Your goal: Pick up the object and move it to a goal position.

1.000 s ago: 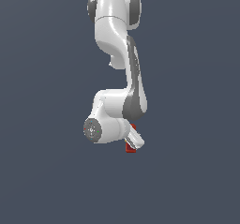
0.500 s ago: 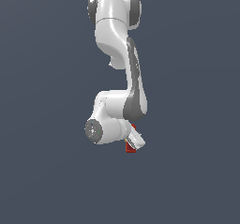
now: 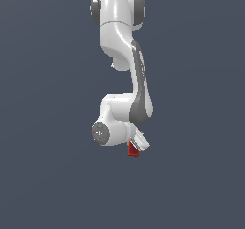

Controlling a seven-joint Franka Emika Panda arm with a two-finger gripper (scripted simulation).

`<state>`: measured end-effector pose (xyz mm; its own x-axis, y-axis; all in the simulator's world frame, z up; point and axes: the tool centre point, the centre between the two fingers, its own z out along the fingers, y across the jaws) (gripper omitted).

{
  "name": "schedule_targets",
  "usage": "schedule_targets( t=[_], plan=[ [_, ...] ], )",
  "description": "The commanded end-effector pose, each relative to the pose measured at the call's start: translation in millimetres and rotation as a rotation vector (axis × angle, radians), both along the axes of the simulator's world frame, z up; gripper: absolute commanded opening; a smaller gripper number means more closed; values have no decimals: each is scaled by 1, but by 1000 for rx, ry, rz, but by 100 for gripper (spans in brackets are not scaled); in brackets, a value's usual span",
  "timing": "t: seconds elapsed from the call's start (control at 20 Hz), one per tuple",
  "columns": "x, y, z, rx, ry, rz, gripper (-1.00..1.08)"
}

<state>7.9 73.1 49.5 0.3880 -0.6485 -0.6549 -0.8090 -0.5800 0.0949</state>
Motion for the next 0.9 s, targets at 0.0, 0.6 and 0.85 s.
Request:
schedule_targets(
  t=[0.0, 0.6, 0.85],
  plan=[
    [0, 0, -1, -1, -2, -1, -100],
    [-1, 1, 3, 0, -1, -1, -100],
    [-6, 3, 16, 0, -1, -1, -100]
  ],
)
